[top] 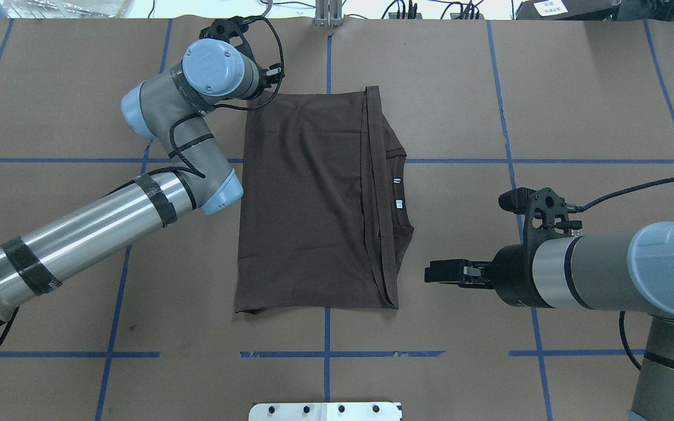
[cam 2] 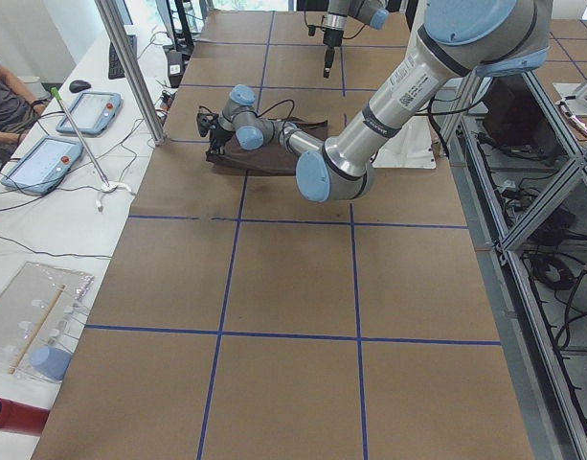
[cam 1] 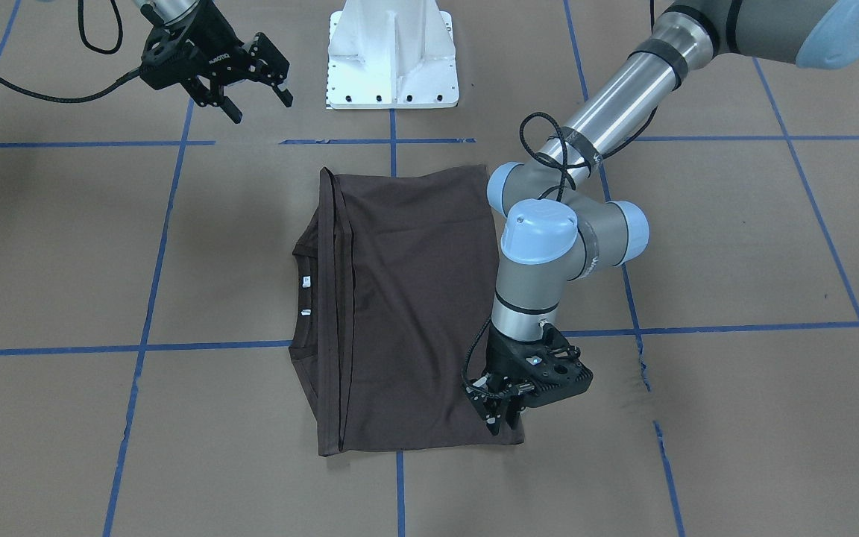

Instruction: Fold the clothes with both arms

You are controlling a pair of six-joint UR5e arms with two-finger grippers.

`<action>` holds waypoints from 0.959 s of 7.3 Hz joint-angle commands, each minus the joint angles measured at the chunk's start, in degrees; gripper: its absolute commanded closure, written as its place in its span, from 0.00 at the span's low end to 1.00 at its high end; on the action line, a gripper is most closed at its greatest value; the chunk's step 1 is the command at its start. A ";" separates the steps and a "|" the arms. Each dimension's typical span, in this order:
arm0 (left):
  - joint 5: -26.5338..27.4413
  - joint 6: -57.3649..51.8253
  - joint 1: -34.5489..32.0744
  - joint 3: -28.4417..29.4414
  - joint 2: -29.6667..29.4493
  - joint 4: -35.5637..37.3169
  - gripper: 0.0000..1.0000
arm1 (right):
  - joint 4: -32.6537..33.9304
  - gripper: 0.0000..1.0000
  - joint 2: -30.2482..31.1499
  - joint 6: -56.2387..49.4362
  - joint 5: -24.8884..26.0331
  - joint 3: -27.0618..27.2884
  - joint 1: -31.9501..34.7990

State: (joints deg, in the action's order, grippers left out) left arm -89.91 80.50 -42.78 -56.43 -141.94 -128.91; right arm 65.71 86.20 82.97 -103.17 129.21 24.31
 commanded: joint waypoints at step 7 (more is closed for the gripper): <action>-15.56 -6.06 -1.60 -49.59 22.02 30.97 0.00 | 23.32 0.00 -23.06 -4.75 0.86 -17.29 -0.83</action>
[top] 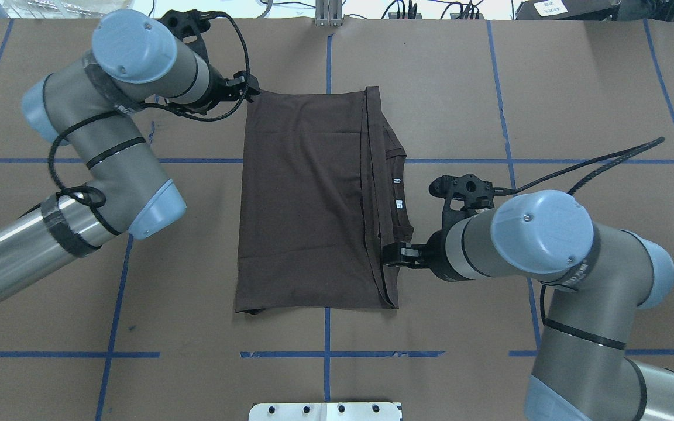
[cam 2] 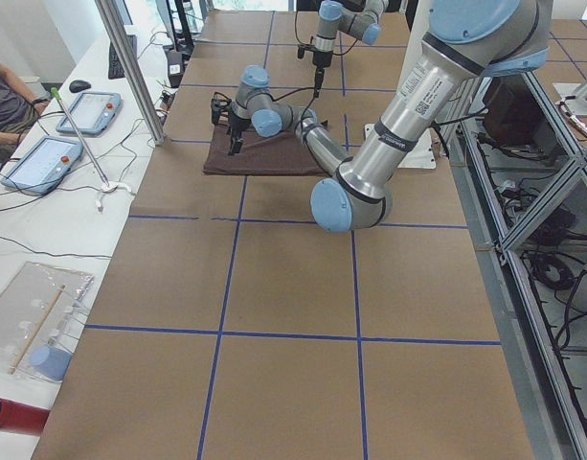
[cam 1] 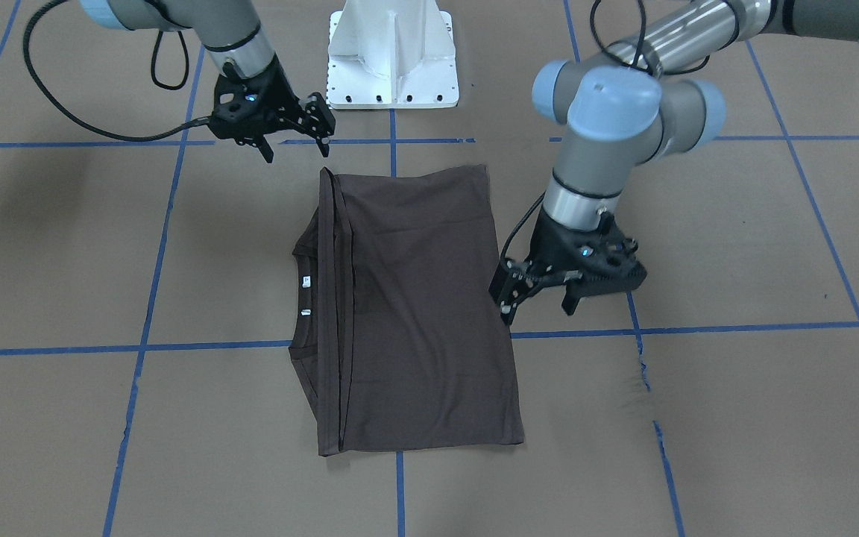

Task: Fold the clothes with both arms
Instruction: 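Move the right gripper to the shirt's side edge and grasp it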

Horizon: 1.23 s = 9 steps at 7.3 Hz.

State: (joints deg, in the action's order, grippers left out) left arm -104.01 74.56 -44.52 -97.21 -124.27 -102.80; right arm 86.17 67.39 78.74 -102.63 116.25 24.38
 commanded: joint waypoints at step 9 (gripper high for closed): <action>-1.99 0.06 2.33 -14.94 5.79 10.96 0.00 | 9.72 0.00 -8.33 -5.96 -0.03 -14.90 -4.07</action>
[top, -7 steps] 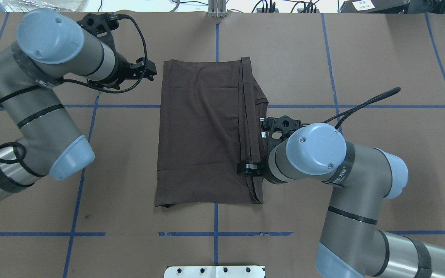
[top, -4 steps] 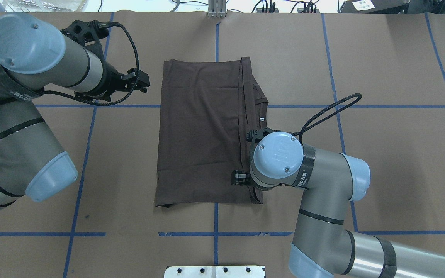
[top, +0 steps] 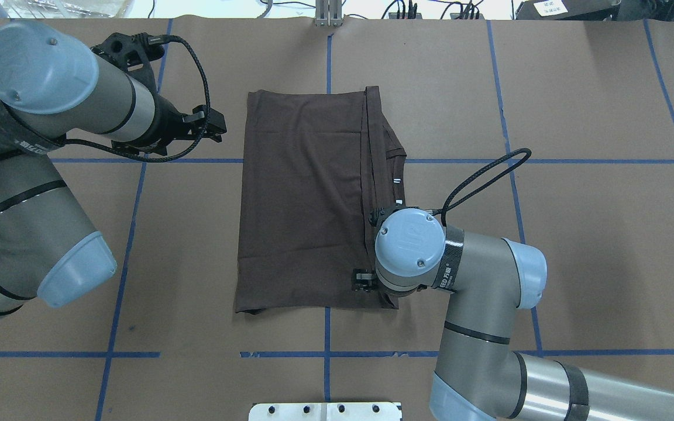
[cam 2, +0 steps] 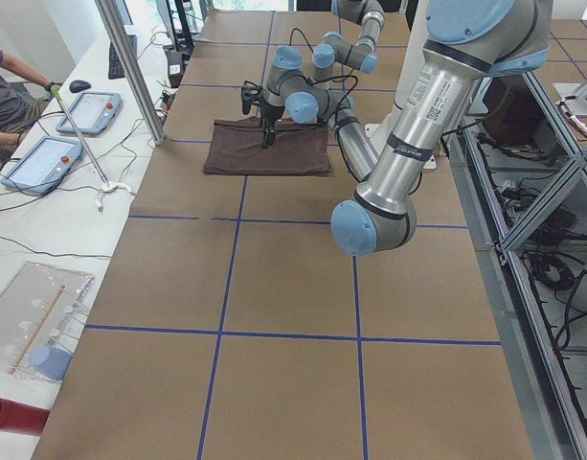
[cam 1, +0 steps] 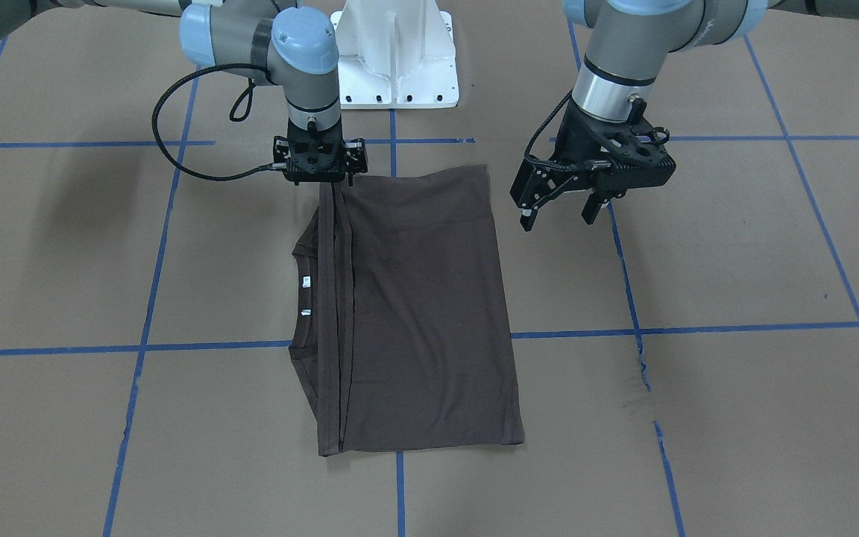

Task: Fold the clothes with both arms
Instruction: 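Move the right gripper to the shirt's side edge and grasp it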

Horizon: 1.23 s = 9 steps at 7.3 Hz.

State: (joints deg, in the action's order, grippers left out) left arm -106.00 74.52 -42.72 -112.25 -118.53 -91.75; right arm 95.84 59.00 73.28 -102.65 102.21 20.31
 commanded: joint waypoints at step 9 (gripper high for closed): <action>-0.09 0.27 1.32 0.10 -0.12 -0.19 0.00 | 3.03 0.00 0.85 -0.94 -0.27 -1.39 0.43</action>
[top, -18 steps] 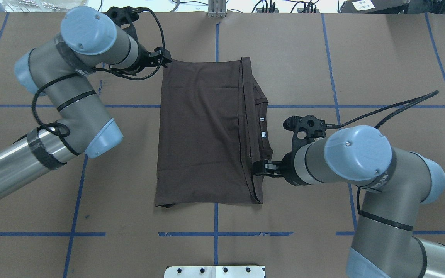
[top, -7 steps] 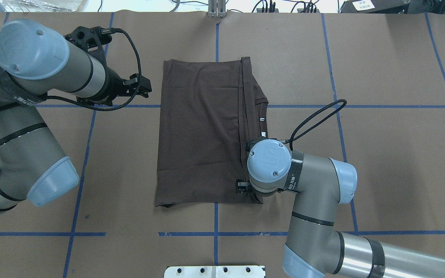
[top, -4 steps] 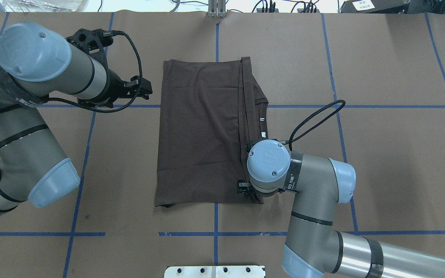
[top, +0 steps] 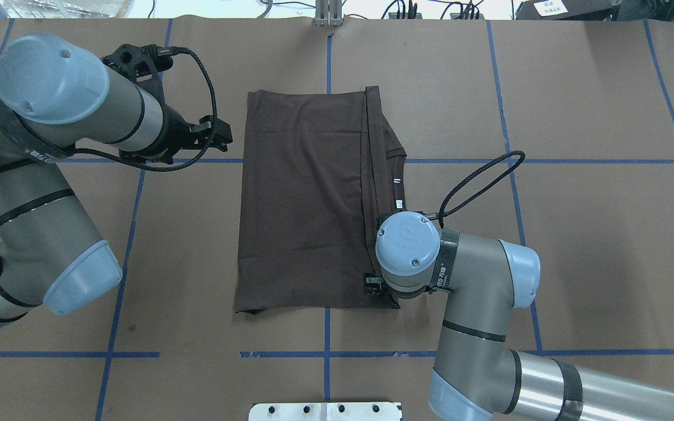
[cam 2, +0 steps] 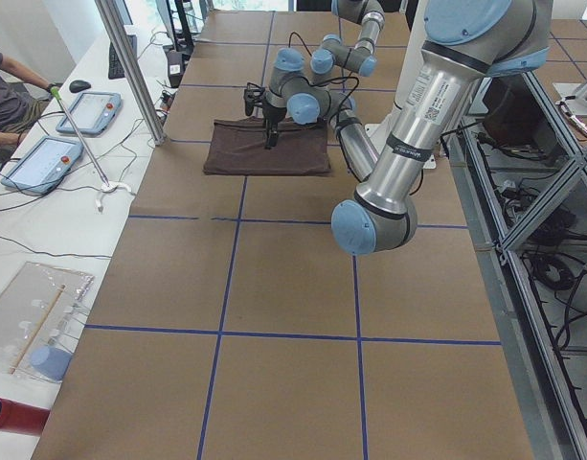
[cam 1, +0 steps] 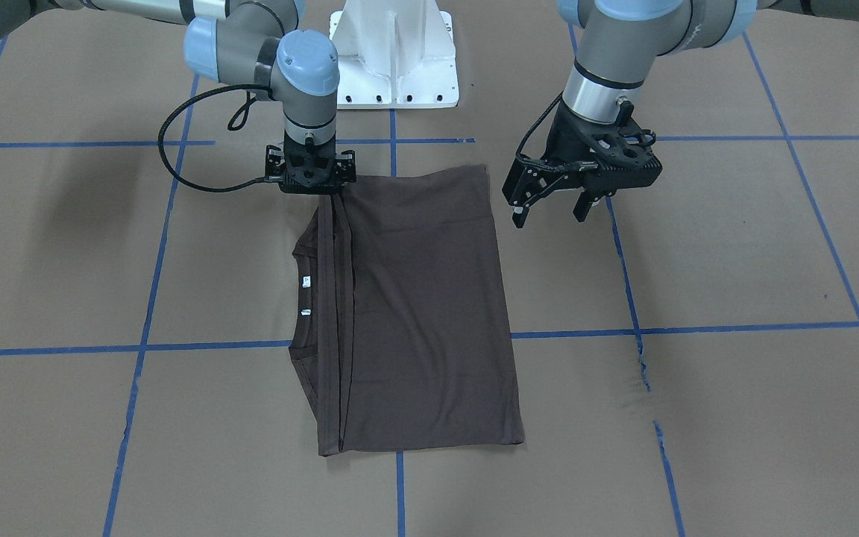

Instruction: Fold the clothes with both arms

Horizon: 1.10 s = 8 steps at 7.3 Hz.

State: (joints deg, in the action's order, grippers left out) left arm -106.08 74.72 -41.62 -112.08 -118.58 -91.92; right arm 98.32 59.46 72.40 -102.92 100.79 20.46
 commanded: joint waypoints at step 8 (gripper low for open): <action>-0.09 0.34 0.66 -0.24 -0.78 -0.10 0.00 | 3.55 0.00 4.37 -7.78 -0.87 7.23 7.73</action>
State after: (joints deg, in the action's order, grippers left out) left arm -106.16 75.12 -40.96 -112.26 -119.26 -92.02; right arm 101.90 65.88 66.75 -102.99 107.74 25.56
